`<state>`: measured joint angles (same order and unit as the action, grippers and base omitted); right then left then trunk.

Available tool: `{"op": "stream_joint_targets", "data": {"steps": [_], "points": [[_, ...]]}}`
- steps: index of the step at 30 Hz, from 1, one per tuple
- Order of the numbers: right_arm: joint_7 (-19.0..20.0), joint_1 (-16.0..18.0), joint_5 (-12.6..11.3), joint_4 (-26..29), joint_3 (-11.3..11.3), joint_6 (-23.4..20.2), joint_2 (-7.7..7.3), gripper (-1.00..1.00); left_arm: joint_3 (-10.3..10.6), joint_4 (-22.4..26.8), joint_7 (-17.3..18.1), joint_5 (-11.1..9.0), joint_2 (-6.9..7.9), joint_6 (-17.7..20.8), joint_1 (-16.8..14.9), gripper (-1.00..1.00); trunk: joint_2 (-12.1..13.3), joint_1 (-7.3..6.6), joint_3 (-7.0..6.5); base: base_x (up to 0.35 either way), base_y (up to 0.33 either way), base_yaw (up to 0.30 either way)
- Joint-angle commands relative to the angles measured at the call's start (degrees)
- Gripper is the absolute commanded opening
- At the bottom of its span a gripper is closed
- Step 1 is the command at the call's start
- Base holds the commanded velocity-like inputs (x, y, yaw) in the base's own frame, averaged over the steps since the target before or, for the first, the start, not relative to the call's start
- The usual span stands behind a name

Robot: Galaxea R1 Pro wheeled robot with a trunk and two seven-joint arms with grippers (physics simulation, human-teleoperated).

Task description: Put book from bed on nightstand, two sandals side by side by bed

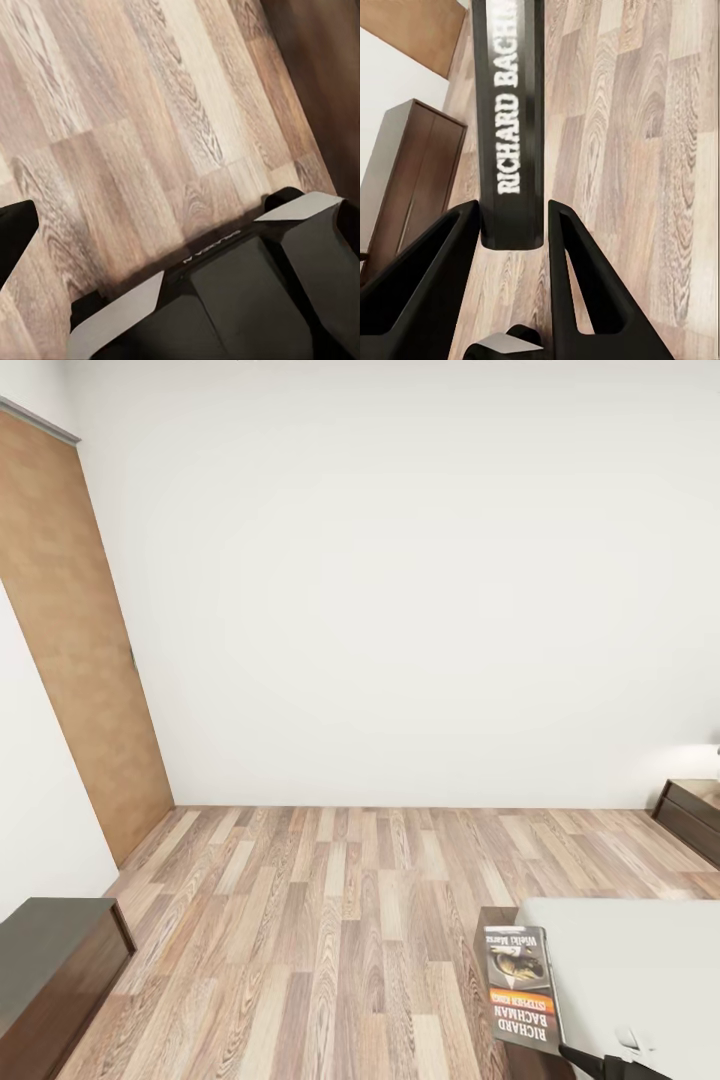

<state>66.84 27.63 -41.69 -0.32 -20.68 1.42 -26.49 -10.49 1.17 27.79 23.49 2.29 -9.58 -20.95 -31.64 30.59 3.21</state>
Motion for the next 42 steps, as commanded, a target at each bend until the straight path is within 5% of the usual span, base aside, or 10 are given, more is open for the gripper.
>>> {"op": "stream_joint_targets", "data": {"steps": [1, 12, 42], "points": [[-0.4, 0.1, -0.4, 0.0, -0.4, 0.2, -0.02, -1.00, -0.5, 0.0, 0.1, 0.6, 0.01, -0.3, 0.0, 1.00, -0.1, 0.02, 0.11, 0.008, 0.000, 0.000], [-1.5, 0.1, -0.3, -3.9, -0.3, 0.2, -0.04, -1.00, -0.6, -0.1, -0.2, 0.6, -0.09, -1.6, 0.0, 1.00, -0.1, 0.02, 0.11, 0.266, 0.000, 0.000], [-1.5, 0.1, -0.3, -4.2, -0.4, 0.2, -0.05, -1.00, -0.6, -0.1, -0.2, 0.6, -0.09, -1.7, 0.0, 1.00, -0.1, 0.02, 0.11, 0.327, 0.000, -0.044]]}}
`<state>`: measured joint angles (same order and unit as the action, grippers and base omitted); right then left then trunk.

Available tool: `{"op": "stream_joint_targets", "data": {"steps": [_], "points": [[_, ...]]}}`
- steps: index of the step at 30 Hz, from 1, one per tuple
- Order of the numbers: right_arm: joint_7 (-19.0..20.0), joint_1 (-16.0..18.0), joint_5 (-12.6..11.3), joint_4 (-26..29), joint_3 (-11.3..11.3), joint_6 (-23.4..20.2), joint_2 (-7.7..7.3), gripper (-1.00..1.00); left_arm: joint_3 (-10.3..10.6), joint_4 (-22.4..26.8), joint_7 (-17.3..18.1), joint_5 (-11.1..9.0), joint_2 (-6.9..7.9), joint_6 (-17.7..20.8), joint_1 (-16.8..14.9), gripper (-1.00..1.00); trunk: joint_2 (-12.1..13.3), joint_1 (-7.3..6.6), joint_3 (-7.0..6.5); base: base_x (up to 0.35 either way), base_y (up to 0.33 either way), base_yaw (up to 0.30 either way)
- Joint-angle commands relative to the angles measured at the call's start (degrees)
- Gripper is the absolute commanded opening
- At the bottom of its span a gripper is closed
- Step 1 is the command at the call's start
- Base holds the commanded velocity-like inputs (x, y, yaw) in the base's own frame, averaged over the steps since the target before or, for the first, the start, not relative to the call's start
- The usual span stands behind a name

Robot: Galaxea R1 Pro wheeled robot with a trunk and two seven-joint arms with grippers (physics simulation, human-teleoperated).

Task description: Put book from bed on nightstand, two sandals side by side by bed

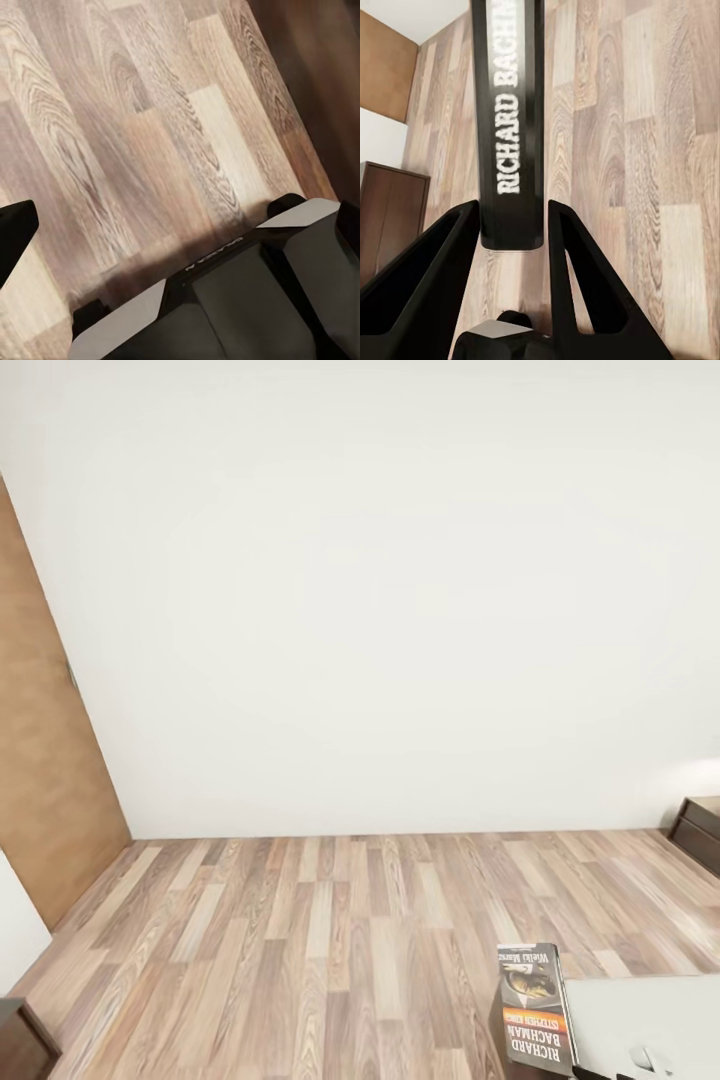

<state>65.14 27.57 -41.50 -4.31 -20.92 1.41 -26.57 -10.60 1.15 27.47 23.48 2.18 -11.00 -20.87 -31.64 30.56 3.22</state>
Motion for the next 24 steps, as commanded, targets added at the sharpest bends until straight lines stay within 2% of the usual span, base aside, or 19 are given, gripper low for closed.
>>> {"op": "stream_joint_targets", "data": {"steps": [1, 6, 13, 24], "points": [[0.2, 0.1, -0.5, -0.2, -0.2, 0.2, 0.03, -1.00, -0.5, 0.0, 0.1, 0.6, 0.02, -0.3, 0.0, 1.00, -0.1, 0.06, 0.11, 0.322, 0.000, -0.002], [0.2, 0.1, -0.5, -0.2, -0.2, 0.2, 0.03, -1.00, -0.5, 0.0, 0.1, 0.6, 0.02, -0.3, 0.0, 1.00, -0.1, 0.06, 0.11, 0.316, 0.000, 0.019], [0.3, 0.1, -0.5, -0.2, -0.2, 0.2, 0.03, -1.00, -0.5, 0.0, 0.1, 0.6, 0.02, -0.3, 0.0, 1.00, -0.1, 0.06, 0.11, 0.304, 0.000, 0.178], [0.2, 0.1, -0.5, -0.2, -0.2, 0.2, 0.03, -1.00, -0.5, 0.0, 0.1, 0.6, 0.02, -0.3, 0.0, 1.00, -0.1, 0.06, 0.11, 0.285, 0.000, 0.016]]}}
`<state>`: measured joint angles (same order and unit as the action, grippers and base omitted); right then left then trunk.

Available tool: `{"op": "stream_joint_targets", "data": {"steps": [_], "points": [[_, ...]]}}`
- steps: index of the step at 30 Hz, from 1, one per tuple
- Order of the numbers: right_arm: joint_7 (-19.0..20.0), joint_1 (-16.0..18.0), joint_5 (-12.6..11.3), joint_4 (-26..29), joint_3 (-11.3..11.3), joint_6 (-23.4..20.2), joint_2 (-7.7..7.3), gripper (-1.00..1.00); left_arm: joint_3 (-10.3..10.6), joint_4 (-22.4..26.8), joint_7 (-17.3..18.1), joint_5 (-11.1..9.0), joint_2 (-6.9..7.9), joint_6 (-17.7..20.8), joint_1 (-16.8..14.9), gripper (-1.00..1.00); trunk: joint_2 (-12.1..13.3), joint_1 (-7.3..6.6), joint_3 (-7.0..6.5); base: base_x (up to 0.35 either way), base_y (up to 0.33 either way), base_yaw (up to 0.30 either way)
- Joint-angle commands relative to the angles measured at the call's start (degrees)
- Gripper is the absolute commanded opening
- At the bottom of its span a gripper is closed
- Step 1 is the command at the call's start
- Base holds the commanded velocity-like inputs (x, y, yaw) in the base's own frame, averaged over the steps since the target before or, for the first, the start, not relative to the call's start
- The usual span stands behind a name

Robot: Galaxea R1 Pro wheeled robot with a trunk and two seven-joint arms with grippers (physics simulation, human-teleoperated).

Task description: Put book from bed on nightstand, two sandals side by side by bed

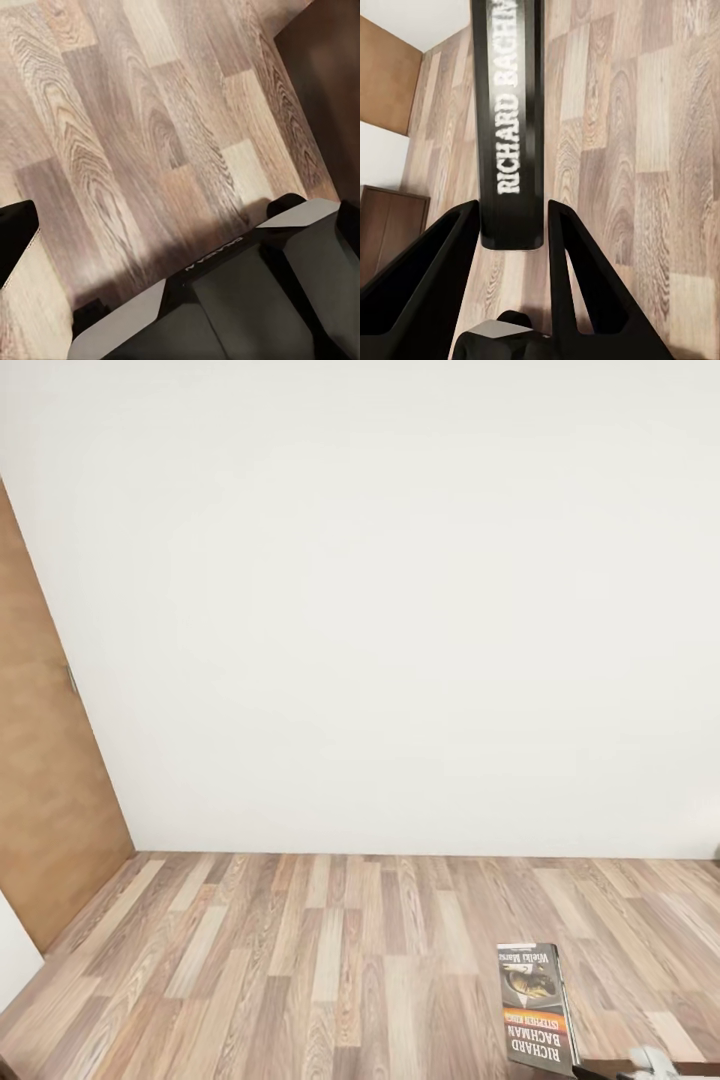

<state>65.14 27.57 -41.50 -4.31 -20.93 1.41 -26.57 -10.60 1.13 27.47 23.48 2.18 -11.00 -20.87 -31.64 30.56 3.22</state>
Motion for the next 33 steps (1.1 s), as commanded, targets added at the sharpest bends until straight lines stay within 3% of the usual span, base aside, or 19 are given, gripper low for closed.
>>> {"op": "stream_joint_targets", "data": {"steps": [1, 33], "points": [[0.2, 0.1, -0.5, -0.2, -0.2, 0.2, 0.03, -1.00, -0.5, 0.0, 0.1, 0.6, 0.02, -0.3, 0.0, 1.00, -0.1, 0.05, 0.11, 0.296, 0.000, 0.000], [0.2, 0.1, -0.5, -0.2, -0.2, 0.2, 0.03, -1.00, -0.4, 0.0, 0.1, 0.6, 0.02, -0.2, 0.0, 1.00, -0.1, 0.05, 0.11, 0.325, 0.000, 0.000]]}}
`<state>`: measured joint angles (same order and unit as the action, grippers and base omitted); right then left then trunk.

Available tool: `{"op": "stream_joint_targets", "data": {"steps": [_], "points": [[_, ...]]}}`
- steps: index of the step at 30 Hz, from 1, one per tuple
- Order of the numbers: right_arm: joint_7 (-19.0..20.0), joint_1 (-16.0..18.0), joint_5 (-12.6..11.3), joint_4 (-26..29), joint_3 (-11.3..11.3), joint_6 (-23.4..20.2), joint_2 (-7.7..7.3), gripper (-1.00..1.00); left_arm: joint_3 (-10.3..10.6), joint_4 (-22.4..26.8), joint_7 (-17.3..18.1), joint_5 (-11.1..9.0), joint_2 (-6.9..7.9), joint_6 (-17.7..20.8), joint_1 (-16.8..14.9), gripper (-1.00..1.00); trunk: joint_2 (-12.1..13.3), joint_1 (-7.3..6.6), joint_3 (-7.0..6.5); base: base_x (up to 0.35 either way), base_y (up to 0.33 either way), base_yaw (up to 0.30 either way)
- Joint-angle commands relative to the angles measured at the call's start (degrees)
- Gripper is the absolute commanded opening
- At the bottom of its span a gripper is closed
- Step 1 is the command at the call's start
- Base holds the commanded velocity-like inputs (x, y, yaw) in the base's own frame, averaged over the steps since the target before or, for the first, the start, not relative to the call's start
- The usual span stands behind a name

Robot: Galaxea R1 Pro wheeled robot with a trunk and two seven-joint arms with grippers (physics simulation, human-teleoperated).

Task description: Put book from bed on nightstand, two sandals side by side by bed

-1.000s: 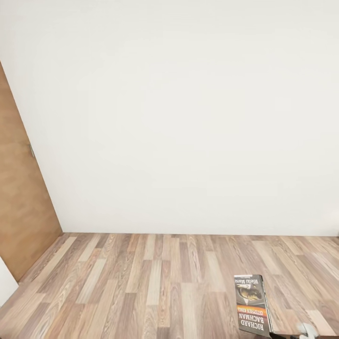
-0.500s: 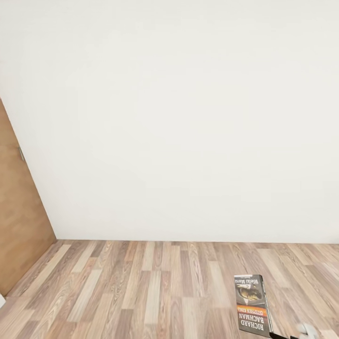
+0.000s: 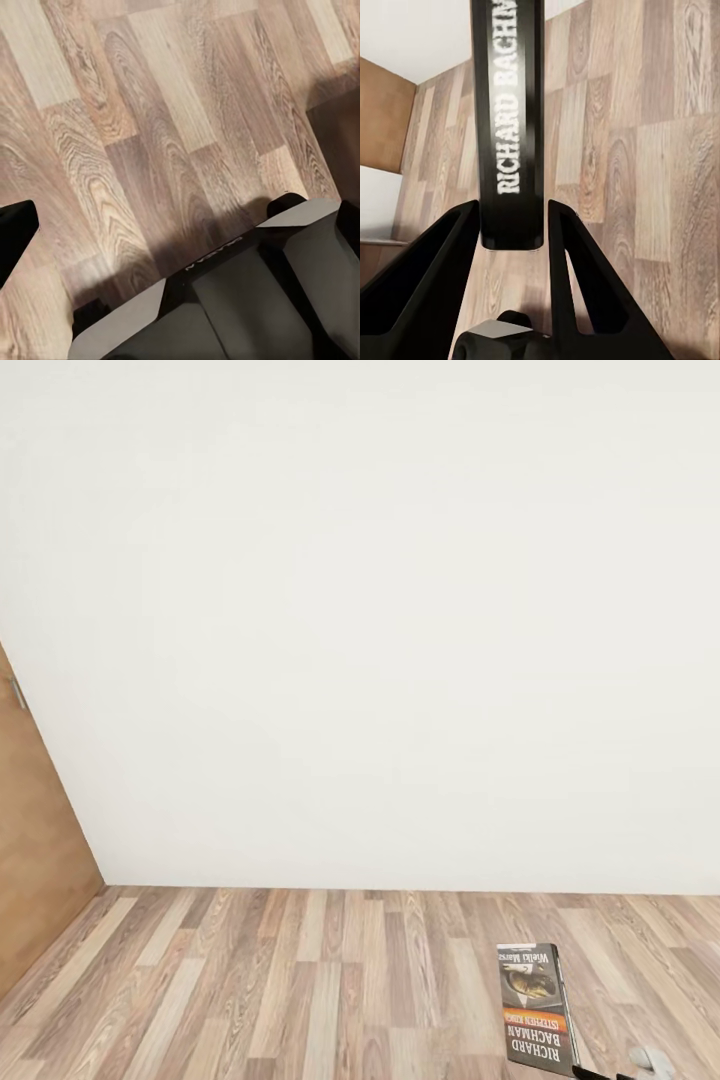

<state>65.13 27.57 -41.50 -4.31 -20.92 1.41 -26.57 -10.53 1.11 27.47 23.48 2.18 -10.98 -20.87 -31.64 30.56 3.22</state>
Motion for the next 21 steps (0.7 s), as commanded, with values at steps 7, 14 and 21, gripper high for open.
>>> {"op": "stream_joint_targets", "data": {"steps": [7, 14, 21], "points": [[0.3, 0.1, -0.5, -0.2, -0.2, 0.2, 0.03, -1.00, -0.5, 0.0, 0.1, 0.6, 0.02, -0.3, 0.0, 1.00, -0.1, 0.06, 0.11, 0.327, 0.000, 0.000], [0.3, 0.1, -0.5, -0.2, -0.2, 0.2, 0.03, -1.00, -0.5, 0.0, 0.1, 0.6, 0.02, -0.3, 0.0, 1.00, -0.1, 0.06, 0.11, 0.327, 0.000, 0.000], [0.3, 0.1, -0.5, -0.2, -0.2, 0.2, 0.03, -1.00, -0.5, 0.0, 0.1, 0.6, 0.02, -0.3, 0.0, 1.00, -0.1, 0.06, 0.11, 0.327, 0.000, 0.000]]}}
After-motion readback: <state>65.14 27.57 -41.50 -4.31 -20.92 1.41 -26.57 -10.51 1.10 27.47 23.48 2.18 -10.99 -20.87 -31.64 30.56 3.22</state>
